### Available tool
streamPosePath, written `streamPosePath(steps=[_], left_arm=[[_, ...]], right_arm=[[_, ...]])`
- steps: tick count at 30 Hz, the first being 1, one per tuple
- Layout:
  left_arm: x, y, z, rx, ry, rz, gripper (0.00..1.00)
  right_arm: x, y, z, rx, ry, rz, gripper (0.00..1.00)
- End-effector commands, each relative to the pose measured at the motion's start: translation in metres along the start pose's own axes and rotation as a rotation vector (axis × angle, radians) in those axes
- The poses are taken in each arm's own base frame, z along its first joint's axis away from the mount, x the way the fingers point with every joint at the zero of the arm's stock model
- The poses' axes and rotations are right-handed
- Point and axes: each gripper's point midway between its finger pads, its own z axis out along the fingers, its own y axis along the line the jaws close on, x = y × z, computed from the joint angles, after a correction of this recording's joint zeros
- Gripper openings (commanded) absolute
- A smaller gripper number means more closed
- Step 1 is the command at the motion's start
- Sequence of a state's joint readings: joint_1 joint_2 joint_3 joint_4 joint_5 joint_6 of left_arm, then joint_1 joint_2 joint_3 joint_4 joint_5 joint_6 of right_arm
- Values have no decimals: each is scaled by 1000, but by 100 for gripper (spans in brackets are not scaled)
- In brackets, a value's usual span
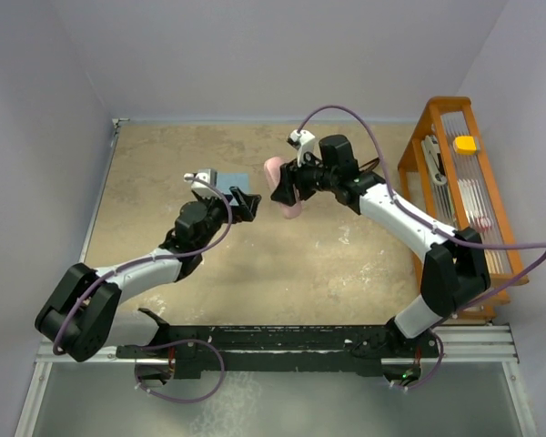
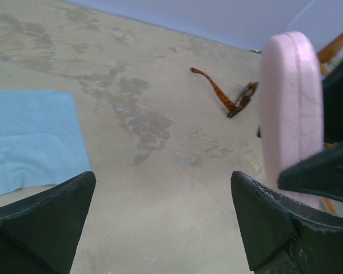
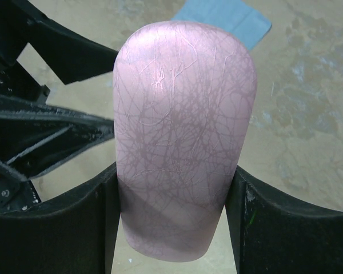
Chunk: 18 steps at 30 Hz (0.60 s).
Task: Organize the sunglasses
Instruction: Open the sunglasses case.
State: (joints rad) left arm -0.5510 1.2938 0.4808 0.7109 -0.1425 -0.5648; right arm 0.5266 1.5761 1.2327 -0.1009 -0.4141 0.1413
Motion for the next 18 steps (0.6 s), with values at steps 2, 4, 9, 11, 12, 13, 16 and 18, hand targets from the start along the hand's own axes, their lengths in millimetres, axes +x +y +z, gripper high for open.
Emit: streamPosePath(steps=[2, 4, 9, 11, 12, 13, 16, 18], left_arm=[[-47, -72, 2, 294, -51, -8, 99], [-57, -84, -2, 345, -67, -2, 99], [-76, -94, -14, 456, -100, -33, 99], [-79, -94, -17, 492, -122, -49, 100], [-76, -93, -19, 511, -113, -62, 100], [-76, -93, -21, 533, -112, -71, 100], [-81, -103, -31, 656, -130, -107, 99], [-83, -112, -38, 732, -131, -126, 100]], right_arm=[[-67, 20, -14, -164, -162, -91, 0], [-69, 26, -16, -199, -157, -102, 0], [-63, 38, -26, -246, -163, -116, 0], [-62, 37, -31, -227, -173, -121, 0], [-61, 37, -33, -225, -171, -122, 0], [-59, 38, -35, -225, -166, -124, 0], [-58, 48, -43, -267, -168, -132, 0], [-59, 55, -49, -296, -172, -127, 0]])
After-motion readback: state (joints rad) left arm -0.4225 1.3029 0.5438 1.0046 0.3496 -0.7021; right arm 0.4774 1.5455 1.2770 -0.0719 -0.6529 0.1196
